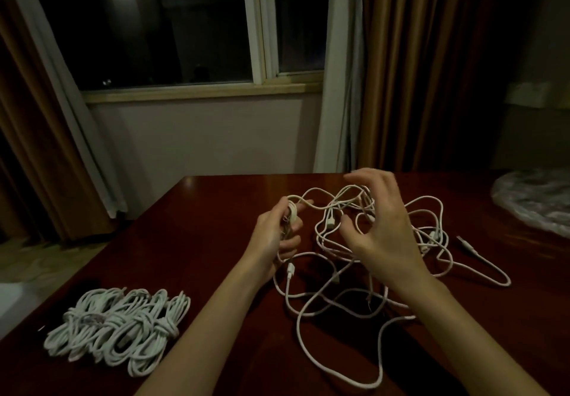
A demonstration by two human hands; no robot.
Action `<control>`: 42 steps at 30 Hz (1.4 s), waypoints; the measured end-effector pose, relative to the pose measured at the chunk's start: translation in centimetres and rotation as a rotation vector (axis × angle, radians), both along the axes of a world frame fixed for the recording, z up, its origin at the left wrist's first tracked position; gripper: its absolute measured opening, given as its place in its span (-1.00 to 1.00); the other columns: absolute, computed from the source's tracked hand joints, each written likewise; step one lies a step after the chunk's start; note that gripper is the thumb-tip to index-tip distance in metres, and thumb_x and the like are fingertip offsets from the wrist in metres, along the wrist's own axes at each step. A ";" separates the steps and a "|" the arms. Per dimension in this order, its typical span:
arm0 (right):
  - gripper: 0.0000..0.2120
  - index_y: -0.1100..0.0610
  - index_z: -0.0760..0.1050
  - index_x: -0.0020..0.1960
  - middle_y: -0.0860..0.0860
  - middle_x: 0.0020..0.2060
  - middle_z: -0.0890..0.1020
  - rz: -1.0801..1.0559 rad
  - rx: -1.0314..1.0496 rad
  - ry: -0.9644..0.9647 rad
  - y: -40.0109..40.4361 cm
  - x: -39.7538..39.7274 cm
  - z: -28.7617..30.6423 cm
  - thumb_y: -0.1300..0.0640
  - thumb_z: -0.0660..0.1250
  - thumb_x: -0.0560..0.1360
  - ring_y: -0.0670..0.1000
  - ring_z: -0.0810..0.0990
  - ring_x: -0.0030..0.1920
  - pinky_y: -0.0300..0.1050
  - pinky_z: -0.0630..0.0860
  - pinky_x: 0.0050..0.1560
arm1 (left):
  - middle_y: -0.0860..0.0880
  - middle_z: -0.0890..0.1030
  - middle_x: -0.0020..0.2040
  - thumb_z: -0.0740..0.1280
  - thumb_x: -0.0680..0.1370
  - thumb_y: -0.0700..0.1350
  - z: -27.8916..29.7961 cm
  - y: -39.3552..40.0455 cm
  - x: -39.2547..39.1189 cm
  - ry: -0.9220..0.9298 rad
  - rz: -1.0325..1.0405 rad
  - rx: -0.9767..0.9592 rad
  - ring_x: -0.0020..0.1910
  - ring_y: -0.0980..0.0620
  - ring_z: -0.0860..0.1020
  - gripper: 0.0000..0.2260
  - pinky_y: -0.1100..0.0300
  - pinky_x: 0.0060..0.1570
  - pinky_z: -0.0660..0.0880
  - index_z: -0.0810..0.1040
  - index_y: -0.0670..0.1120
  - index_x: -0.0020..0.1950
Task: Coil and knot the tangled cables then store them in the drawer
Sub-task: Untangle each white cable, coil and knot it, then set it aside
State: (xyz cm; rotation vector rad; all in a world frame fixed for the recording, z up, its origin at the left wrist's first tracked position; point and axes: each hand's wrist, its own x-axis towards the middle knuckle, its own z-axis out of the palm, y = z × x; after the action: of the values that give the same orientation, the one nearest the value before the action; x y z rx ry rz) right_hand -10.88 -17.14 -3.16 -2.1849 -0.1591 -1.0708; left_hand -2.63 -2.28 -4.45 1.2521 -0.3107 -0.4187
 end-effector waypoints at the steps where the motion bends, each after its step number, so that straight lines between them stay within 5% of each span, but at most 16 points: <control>1: -0.59 0.09 0.43 0.27 -0.11 0.19 0.40 0.035 -0.036 -0.033 0.6 0.1 0.0 0.27 0.36 0.45 -0.34 0.37 0.18 -0.54 0.28 0.19 | 0.05 0.37 -0.42 0.04 0.68 0.05 0.0 -0.1 -0.2 -0.018 -0.009 0.025 -0.64 0.22 0.18 -0.61 0.38 -0.67 0.08 0.55 -0.15 0.22; 8: -0.79 0.06 0.55 0.18 -0.14 0.03 0.60 0.064 0.084 0.133 0.3 1.3 -1.5 0.15 0.34 0.55 -0.23 0.55 0.06 -0.34 0.49 0.09 | 0.06 0.32 -0.52 0.04 0.68 0.03 0.7 -0.7 -1.6 -0.121 -0.177 0.162 -0.65 0.19 0.17 -0.62 0.37 -0.64 0.06 0.40 -0.18 -0.19; 17: -0.83 -0.05 0.61 0.10 -0.15 -0.10 0.62 0.171 0.161 0.228 0.5 0.7 -1.1 0.07 0.29 0.56 -0.21 0.57 -0.06 -0.36 0.48 -0.07 | 0.06 0.33 -0.49 0.00 0.66 0.12 0.7 -0.8 -2.1 -0.143 -0.296 0.226 -0.63 0.20 0.18 -0.62 0.38 -0.64 0.08 0.53 -0.04 0.00; 21: -0.82 0.01 0.63 0.10 -0.13 -0.08 0.70 0.327 0.388 0.333 0.3 0.7 -1.0 0.14 0.36 0.52 -0.23 0.64 -0.02 -0.38 0.51 -0.03 | 0.04 0.36 -0.50 -0.07 0.60 0.28 0.7 -0.5 -1.8 -0.088 -0.294 0.246 -0.65 0.20 0.17 -0.44 0.38 -0.65 0.10 0.56 -0.01 -0.25; 27: -0.89 0.01 0.66 -0.02 -0.10 -0.14 0.72 0.268 0.492 0.218 0.0 0.9 -1.2 0.15 0.42 0.48 -0.15 0.67 -0.03 -0.17 0.56 0.06 | -0.03 0.47 -0.46 -0.11 0.66 0.19 0.6 -1.1 -1.5 -0.113 -0.186 0.253 -0.63 0.17 0.32 -0.46 0.40 -0.65 0.21 0.53 -0.11 -0.06; 31: -0.88 0.01 0.66 0.00 -0.11 -0.14 0.71 0.220 0.496 0.148 -0.1 0.9 -1.3 0.16 0.41 0.49 -0.16 0.66 -0.04 -0.21 0.57 0.02 | 0.01 0.47 -0.45 0.00 0.70 0.06 0.0 -1.2 -1.0 -0.084 -0.103 0.431 -0.56 0.14 0.35 -0.61 0.36 -0.58 0.26 0.53 -0.11 -0.01; 37: -0.87 0.04 0.67 0.01 -0.12 -0.17 0.71 0.210 0.494 0.084 -0.2 0.9 -1.2 0.17 0.41 0.49 -0.17 0.66 -0.10 -0.33 0.52 -0.13 | 0.08 0.32 -0.53 0.06 0.67 0.08 0.2 -0.7 -1.3 0.223 -0.205 0.364 -0.61 0.19 0.29 -0.57 0.37 -0.56 0.25 0.42 -0.08 -0.32; 42: -0.85 0.06 0.67 0.05 -0.10 -0.19 0.71 0.168 0.442 0.098 -0.3 0.7 -1.2 0.14 0.41 0.49 -0.18 0.65 -0.20 -0.35 0.52 -0.18 | 0.09 0.26 -0.57 0.07 0.66 0.03 0.2 -1.1 -1.4 0.225 -0.125 0.313 -0.65 0.19 0.27 -0.60 0.37 -0.62 0.22 0.31 -0.04 -0.36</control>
State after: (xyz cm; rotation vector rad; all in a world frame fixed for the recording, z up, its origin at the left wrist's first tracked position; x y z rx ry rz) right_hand -10.18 -17.41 -4.32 -1.7864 -0.0531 -0.8129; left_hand -4.05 -3.38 -4.21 1.4783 -0.1343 -0.7308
